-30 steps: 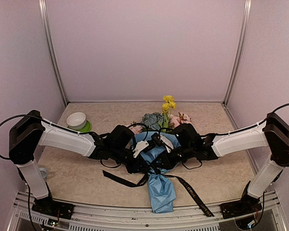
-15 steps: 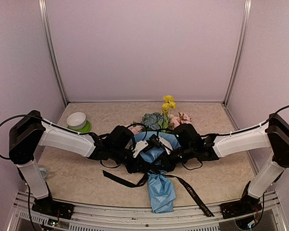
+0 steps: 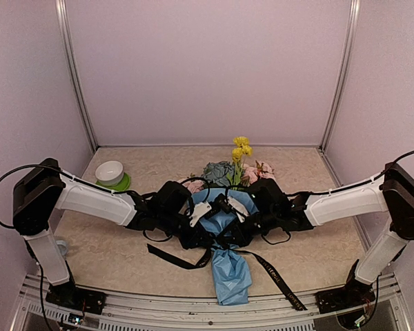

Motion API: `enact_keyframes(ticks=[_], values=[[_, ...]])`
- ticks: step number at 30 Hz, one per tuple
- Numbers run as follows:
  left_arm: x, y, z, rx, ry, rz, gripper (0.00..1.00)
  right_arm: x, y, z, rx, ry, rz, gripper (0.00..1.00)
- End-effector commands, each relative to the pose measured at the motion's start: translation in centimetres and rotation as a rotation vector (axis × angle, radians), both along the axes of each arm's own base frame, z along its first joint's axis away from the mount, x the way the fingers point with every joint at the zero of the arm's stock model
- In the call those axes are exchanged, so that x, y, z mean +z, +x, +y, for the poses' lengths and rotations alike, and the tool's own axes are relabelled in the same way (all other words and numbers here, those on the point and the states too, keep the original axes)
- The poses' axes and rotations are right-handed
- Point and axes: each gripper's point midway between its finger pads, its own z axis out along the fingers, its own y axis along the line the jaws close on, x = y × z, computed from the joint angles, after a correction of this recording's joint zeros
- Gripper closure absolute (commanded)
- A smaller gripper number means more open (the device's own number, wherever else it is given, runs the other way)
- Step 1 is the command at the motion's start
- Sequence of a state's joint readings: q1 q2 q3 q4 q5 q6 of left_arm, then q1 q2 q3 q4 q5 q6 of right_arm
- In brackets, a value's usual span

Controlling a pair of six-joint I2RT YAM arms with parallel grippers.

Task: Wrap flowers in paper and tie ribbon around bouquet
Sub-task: Cross the half-tied ribbon over the folded bouquet, then tie the half-tied ribbon around the folded bouquet.

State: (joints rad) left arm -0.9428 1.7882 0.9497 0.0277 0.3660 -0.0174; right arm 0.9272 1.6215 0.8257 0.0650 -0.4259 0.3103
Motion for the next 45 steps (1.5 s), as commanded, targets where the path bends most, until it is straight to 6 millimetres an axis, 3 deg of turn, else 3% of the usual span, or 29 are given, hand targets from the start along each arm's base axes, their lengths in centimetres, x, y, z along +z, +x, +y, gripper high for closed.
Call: enact_keyframes(ticks=[1,10,19,23,27,36,40,42,45], values=[[2.4,0.4,-0.6,-0.017,-0.079,-0.058,0.79,-1.4,-1.5,0.1,0.044,-0.038,0.032,0.9],[3.1,-0.4,-0.5,-0.043,-0.17,-0.037,0.79,-2.5,-1.1,-0.2,0.012,-0.066,0.03,0.85],[3.4,0.0,-0.8,-0.028,-0.211,-0.025,0.78,-2.5,-1.0,0.1,0.027,-0.055,0.02,0.77],[3.5,0.3,-0.8,-0.027,-0.213,-0.026,0.78,-2.7,-0.9,0.3,0.035,-0.063,0.017,0.83],[3.7,0.3,-0.7,-0.027,-0.217,-0.027,0.78,-2.5,-0.6,0.4,0.022,-0.067,0.008,0.99],[3.8,0.6,-0.2,-0.007,-0.21,-0.061,0.76,-1.0,-0.7,0.3,0.033,-0.046,-0.015,1.0],[3.9,0.7,0.1,-0.007,-0.178,-0.084,0.69,0.6,-1.0,0.7,0.052,0.016,-0.02,1.0],[4.2,0.5,0.4,-0.014,-0.167,-0.107,0.52,1.1,-0.2,0.3,0.013,0.019,-0.035,1.0],[5.0,-0.3,0.8,-0.039,-0.171,-0.159,0.5,1.0,0.6,-0.2,-0.026,0.005,-0.051,1.0]])
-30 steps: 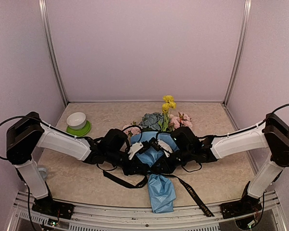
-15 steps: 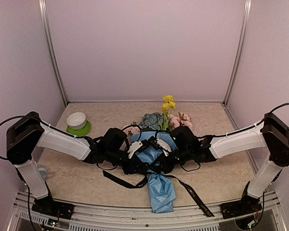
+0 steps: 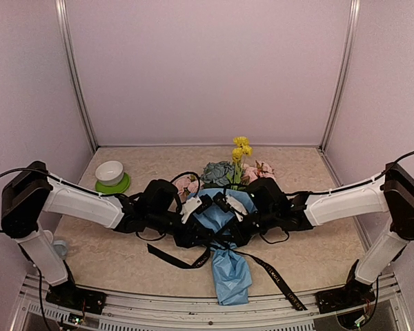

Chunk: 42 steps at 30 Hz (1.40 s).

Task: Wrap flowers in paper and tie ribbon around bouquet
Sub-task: Tie the half-tied ribbon around the folded bouquet.

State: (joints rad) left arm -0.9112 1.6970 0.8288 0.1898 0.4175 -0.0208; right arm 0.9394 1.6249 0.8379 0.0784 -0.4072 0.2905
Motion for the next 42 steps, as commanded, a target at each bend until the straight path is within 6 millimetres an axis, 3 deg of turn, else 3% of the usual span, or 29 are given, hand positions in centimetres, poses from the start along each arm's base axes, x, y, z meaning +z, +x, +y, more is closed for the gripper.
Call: enact_keyframes(ticks=[1,6,9,15,17,29,34,42], values=[[3.1,-0.6,-0.1,-0.038,-0.046,-0.132,0.5,0.4,0.5,-0.9,-0.042,-0.008,-0.013,1.0],[4.1,-1.7,0.4,-0.077,-0.031,-0.209,0.5,0.7,1.2,-1.3,-0.086,-0.017,-0.026,1.0],[4.4,-1.3,1.1,-0.05,0.0,-0.238,0.5,1.2,1.8,-1.8,-0.138,-0.025,-0.042,1.0],[1.7,4.4,6.4,0.244,0.242,-0.244,0.46,1.6,2.8,-3.7,-0.26,-0.056,-0.053,1.0],[0.9,5.1,7.5,0.308,0.265,-0.205,0.45,1.6,2.8,-3.9,-0.272,-0.058,-0.05,1.0],[-2.9,1.8,6.2,0.089,0.292,-0.22,0.45,1.4,3.1,-4.0,-0.289,-0.075,-0.045,1.0],[-3.7,2.6,5.2,0.085,0.298,-0.23,0.46,1.5,3.0,-3.7,-0.282,-0.064,-0.042,1.0],[-4.4,4.7,5.4,0.101,0.365,-0.258,0.48,1.8,3.0,-3.9,-0.292,-0.054,-0.043,1.0]])
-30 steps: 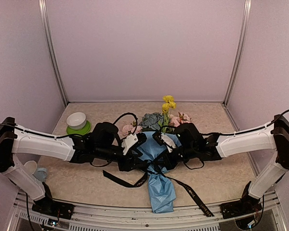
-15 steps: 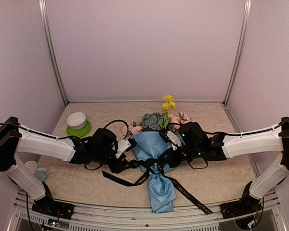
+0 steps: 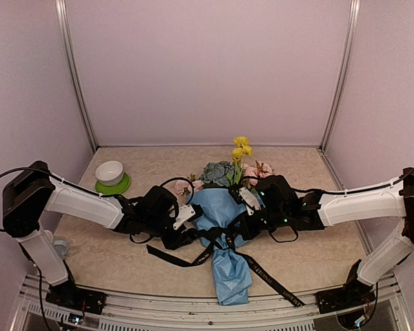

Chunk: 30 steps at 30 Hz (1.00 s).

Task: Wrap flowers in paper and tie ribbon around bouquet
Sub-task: Tie the half-tied ribbon around the folded bouquet.

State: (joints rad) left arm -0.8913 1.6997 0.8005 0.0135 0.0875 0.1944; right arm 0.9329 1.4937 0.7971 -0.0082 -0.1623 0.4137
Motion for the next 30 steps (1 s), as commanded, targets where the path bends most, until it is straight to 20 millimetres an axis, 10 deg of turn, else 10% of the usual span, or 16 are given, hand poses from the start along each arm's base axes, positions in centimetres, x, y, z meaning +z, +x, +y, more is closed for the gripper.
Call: enact_keyframes(ticks=[1,5,11,30], values=[[0.5,1.5,-0.7,-0.022,0.02,-0.048,0.49,0.5,0.4,-0.2,-0.023,0.011,-0.007,1.0],[0.3,1.6,-1.2,-0.06,0.029,-0.042,0.55,0.3,0.4,-0.2,-0.026,0.011,-0.002,1.0],[0.4,1.9,-0.7,-0.013,0.027,-0.008,1.0,0.3,1.0,-1.4,-0.084,-0.007,-0.011,1.0],[1.0,-0.4,1.2,0.108,0.04,0.112,1.0,-4.4,0.4,-12.6,-0.447,-0.149,0.18,1.0]])
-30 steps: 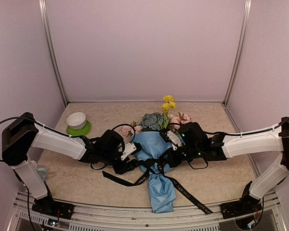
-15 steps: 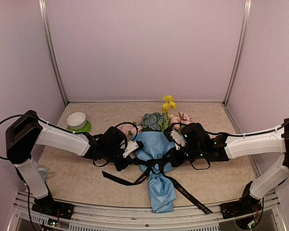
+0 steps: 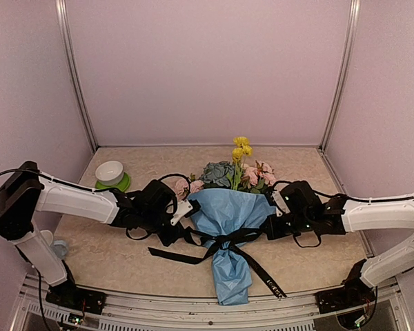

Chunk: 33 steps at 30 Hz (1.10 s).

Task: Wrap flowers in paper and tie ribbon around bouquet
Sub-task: Tie the half-tied ribbon around the folded bouquet.

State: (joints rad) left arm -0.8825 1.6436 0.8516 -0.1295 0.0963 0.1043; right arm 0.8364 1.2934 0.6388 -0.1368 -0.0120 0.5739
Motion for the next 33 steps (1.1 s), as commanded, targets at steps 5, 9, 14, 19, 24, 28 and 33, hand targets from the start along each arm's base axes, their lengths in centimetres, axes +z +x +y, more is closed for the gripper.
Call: enact_keyframes(ticks=[5,9,14,19,24,28,33], values=[[-0.7,-0.3,0.5,0.023,0.038,0.038,1.0,-4.0,-1.4,-4.3,-0.134,-0.024,0.172,1.0],[-0.4,-0.4,0.4,0.014,0.033,0.035,1.0,-4.4,-1.9,-3.3,-0.058,0.004,0.195,1.0],[0.2,-0.5,0.1,-0.001,0.016,0.021,1.0,-2.4,-1.4,-2.7,-0.01,0.013,0.148,0.44],[0.4,-0.6,0.1,-0.004,0.015,0.017,1.0,-0.9,-1.7,-2.5,0.051,0.066,0.122,0.32],[0.6,-0.4,0.0,-0.001,0.012,0.01,1.0,-3.5,-2.5,-2.4,0.092,-0.005,0.222,0.23],[0.6,-0.5,0.0,-0.001,0.012,0.01,1.0,-4.6,-1.5,-2.6,-0.013,-0.017,0.263,0.36],[0.1,-0.6,0.1,0.002,0.023,0.018,1.0,-4.9,-1.3,-0.9,0.027,0.046,0.263,0.42]])
